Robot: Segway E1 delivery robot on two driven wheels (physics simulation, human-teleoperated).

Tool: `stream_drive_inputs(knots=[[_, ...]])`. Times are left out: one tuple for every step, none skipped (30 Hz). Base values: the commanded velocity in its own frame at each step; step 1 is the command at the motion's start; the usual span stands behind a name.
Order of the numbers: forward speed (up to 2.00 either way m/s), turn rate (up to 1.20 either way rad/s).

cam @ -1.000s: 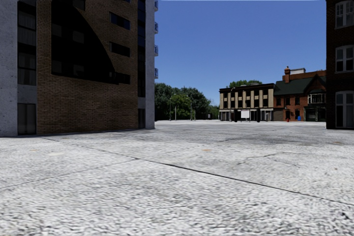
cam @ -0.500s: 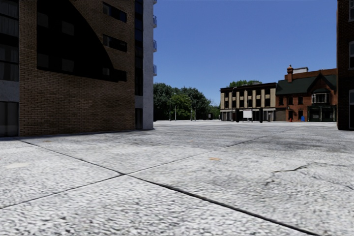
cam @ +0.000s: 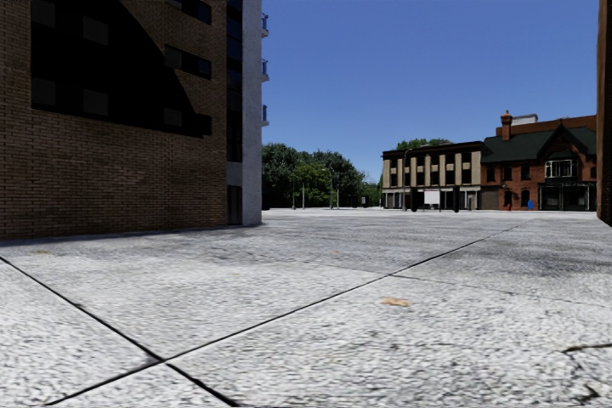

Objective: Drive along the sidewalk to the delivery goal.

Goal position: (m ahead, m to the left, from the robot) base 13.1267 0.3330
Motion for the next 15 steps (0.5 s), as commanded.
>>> stream_drive_inputs(knots=[[2.00, 0.00], [2.00, 0.00], [2.00, 0.00], [2.00, 0.00], [2.00, 0.00], [2.00, 0.00], [2.00, 0.00], [2.00, 0.00], [2.00, 0.00], [2.00, 0.00], [2.00, 0.00], [2.00, 0.00], [2.00, 0.00], [2.00, 0.00], [2.00, 0.00]])
